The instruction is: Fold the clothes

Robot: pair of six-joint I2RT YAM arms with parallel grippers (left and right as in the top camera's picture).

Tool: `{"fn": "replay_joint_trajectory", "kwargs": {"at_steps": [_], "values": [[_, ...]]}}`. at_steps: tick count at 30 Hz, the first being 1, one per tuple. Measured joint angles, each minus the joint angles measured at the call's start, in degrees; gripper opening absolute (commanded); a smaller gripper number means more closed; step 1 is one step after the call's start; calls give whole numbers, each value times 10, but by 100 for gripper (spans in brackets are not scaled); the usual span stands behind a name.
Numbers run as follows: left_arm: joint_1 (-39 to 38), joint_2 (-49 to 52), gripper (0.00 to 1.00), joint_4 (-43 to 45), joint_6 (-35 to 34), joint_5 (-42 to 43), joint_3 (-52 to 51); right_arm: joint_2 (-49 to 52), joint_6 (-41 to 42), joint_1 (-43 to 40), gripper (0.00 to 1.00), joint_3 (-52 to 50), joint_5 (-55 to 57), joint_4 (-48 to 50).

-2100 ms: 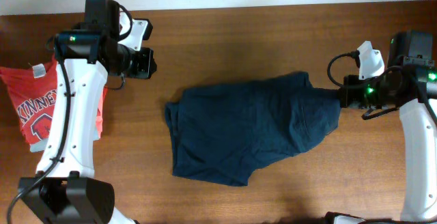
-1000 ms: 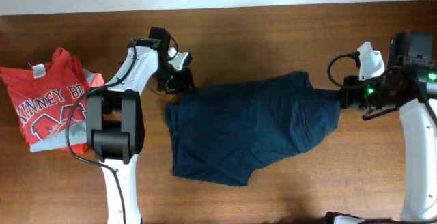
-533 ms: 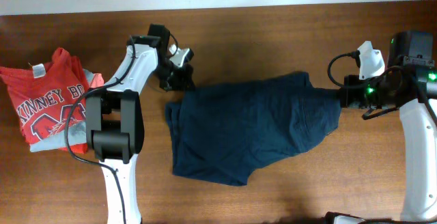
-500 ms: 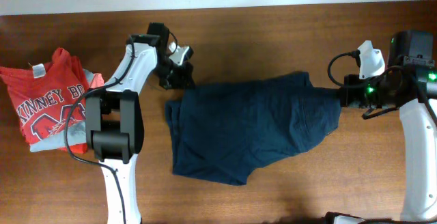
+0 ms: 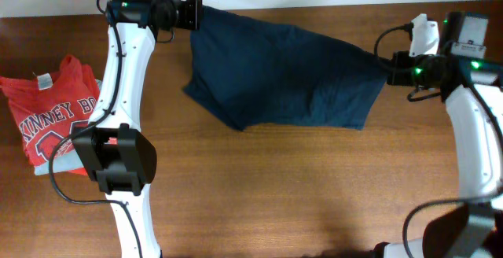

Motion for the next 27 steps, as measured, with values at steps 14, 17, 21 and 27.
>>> {"fn": "replay_joint_trajectory", "kwargs": {"at_steps": [14,17,21,27], "values": [[-1,-24,0,-327,37,-17,9,-45,5,7,4,0,0,-182],[-1,-53,0,-378,52,-20,9,-88,4,7,4,0,0,-239],[-1,-102,0,-450,63,-42,10,-135,5,7,4,0,0,-301],[-1,-148,0,-471,64,-66,8,-146,5,7,4,0,0,-377]]}}
